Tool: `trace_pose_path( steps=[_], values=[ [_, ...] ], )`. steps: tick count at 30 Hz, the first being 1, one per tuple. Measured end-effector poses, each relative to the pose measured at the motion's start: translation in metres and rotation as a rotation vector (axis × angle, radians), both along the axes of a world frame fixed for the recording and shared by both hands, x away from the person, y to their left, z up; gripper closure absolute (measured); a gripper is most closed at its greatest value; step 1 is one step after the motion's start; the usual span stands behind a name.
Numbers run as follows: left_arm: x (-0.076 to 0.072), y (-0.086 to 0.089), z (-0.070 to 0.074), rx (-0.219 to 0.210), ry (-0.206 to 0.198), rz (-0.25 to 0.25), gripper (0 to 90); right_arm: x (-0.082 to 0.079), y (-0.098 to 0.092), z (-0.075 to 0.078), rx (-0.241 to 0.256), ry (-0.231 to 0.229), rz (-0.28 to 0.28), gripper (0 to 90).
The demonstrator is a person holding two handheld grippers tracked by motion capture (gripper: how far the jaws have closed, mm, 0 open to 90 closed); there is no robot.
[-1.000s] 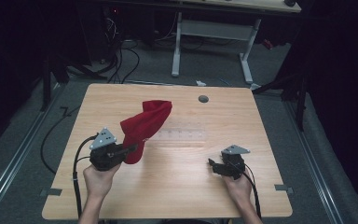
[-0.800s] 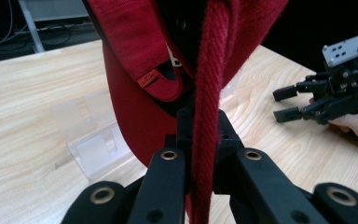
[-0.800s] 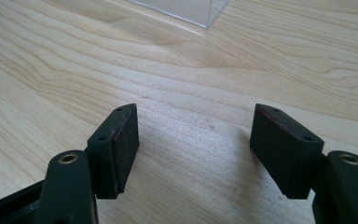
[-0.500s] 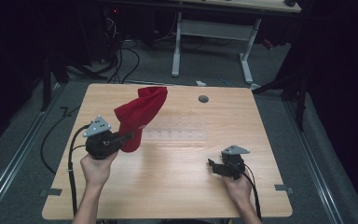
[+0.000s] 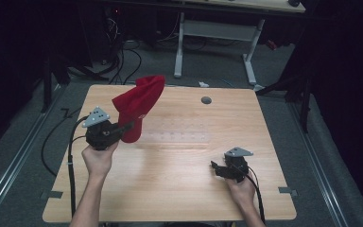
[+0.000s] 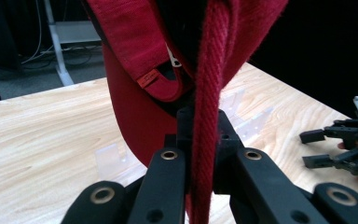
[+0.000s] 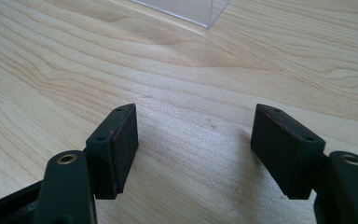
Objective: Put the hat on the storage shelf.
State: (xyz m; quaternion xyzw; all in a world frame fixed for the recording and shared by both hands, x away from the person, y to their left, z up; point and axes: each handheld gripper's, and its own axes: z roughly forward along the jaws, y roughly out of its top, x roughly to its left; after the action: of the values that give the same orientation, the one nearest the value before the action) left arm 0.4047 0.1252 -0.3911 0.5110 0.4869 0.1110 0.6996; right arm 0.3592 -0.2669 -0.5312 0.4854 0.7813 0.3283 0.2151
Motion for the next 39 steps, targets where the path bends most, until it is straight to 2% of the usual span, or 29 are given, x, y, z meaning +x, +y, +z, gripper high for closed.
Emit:
trace_pose_path(
  steps=[13,20,34,39],
  values=[
    [0.026,-0.004,-0.007,0.002,-0.006,0.009,85.6,0.000,0.000,0.000,-0.001,0.001,0.000,32.2],
    [0.037,-0.006,-0.013,-0.013,-0.011,0.019,85.5,0.000,0.000,0.000,-0.002,0.000,0.000,32.2],
    [0.047,-0.008,-0.025,0.003,-0.012,0.035,85.5,0.000,0.000,0.000,-0.004,-0.002,0.001,32.2],
    [0.049,-0.008,-0.032,0.005,0.000,0.040,85.5,0.000,0.000,0.000,-0.003,-0.002,0.001,32.2]
  ],
)
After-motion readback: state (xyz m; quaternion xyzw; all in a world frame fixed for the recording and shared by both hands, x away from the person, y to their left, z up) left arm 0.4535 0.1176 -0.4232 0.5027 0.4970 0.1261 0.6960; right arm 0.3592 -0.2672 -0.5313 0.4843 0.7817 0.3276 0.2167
